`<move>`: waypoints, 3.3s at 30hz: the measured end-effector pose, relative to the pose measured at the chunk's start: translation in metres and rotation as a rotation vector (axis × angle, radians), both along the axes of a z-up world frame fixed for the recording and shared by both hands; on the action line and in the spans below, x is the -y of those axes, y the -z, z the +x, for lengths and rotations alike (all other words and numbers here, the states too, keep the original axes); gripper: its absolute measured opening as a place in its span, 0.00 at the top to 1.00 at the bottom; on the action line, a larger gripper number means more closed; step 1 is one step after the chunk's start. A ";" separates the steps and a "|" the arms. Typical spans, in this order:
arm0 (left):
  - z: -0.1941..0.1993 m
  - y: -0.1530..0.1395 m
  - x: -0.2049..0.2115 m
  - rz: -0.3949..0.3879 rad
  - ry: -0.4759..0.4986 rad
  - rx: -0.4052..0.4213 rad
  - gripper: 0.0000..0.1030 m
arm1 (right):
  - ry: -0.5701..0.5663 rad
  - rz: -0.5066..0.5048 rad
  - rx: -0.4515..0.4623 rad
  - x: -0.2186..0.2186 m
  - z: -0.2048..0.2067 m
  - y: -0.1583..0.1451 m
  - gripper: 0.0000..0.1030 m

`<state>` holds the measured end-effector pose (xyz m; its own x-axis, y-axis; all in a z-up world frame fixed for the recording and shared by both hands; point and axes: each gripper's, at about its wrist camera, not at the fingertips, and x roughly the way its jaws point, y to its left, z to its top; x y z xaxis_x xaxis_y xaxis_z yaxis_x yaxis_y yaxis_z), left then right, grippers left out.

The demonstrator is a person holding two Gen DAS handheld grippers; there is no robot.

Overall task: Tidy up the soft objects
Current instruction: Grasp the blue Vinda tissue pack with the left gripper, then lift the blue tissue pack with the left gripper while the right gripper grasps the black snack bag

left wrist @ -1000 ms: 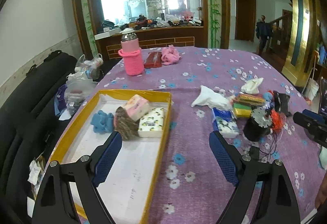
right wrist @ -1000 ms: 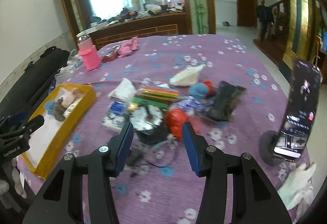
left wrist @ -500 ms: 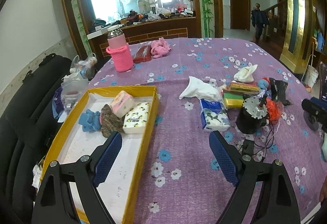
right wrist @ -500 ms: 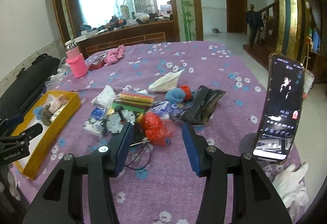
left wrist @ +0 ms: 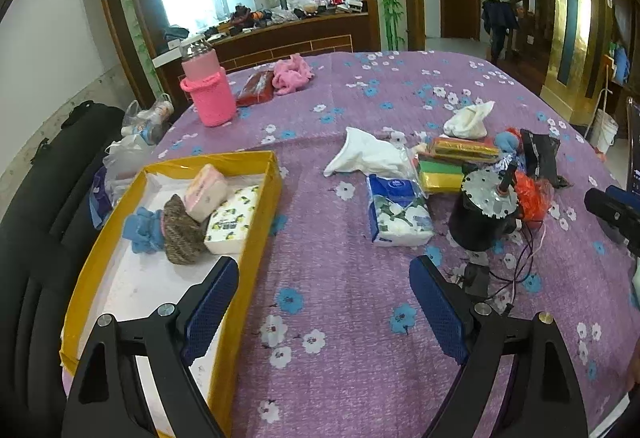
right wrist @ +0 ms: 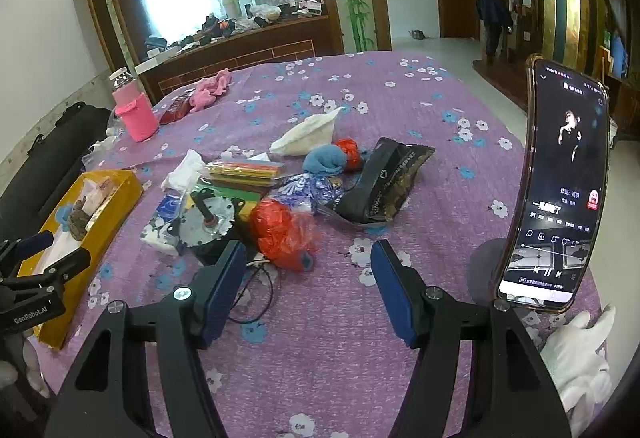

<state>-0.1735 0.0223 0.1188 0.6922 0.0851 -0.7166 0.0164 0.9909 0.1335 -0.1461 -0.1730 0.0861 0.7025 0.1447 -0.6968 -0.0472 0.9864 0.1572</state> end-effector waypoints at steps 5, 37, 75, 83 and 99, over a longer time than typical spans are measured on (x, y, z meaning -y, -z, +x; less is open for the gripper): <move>0.010 0.007 0.004 0.000 0.003 -0.020 0.15 | 0.007 0.006 -0.012 0.004 0.005 0.004 0.38; 0.143 0.071 -0.001 -0.312 0.119 -0.241 0.59 | 0.028 0.056 -0.084 0.019 0.020 0.011 0.38; 0.081 0.050 -0.054 -0.454 0.113 -0.128 0.66 | 0.300 0.064 -0.225 0.048 0.114 0.029 0.60; 0.038 0.028 -0.077 -0.481 0.097 -0.079 0.66 | 0.245 0.101 -0.088 0.025 0.066 -0.021 0.59; -0.002 -0.001 -0.231 -0.347 -0.182 0.010 0.66 | -0.256 0.176 -0.146 -0.186 0.057 -0.037 0.59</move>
<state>-0.1752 0.2534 0.1199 0.6952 -0.0391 -0.7177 -0.1630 0.9639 -0.2104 -0.0896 0.0132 0.1228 0.5221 0.4307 -0.7361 -0.2543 0.9025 0.3477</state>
